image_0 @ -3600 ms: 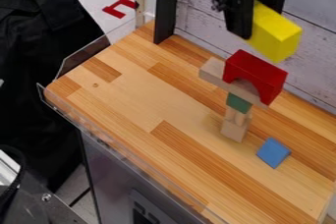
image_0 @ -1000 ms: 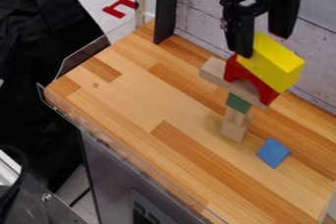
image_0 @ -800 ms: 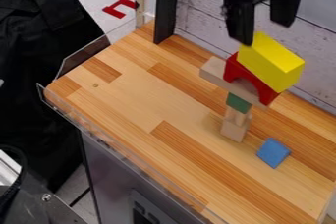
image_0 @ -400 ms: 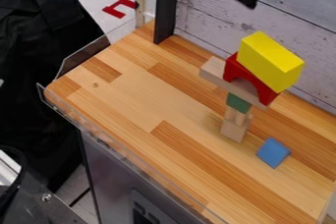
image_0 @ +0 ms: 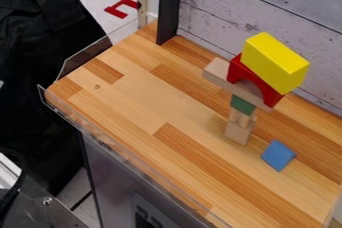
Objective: Put the yellow block on top of the red arch
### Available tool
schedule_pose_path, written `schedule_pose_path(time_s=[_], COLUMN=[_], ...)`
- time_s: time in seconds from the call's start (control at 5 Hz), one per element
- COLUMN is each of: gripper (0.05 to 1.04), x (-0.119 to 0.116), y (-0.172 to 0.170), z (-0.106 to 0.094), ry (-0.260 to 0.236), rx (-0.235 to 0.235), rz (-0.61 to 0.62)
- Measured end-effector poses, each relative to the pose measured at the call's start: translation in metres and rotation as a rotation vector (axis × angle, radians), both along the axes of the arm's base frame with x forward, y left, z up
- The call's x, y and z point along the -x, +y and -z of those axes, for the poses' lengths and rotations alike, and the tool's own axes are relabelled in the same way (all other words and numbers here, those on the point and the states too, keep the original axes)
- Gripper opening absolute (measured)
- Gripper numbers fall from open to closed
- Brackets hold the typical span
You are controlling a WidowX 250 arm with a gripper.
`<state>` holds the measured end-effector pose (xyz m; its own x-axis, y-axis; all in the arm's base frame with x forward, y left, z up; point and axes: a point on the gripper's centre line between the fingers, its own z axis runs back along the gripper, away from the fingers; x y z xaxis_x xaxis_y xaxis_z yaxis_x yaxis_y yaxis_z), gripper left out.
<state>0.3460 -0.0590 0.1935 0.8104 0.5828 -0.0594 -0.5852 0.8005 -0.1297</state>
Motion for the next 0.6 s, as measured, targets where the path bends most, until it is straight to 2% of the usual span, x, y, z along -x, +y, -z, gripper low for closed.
schedule_pose_path(time_s=[0.4,0.6], gripper=[0.999,0.999], x=[0.002,0.006], y=[0.011,0.02], z=[0.012,0.023], ry=[-0.013,0.009], rx=[0.029,-0.096], rz=[0.227,0.276])
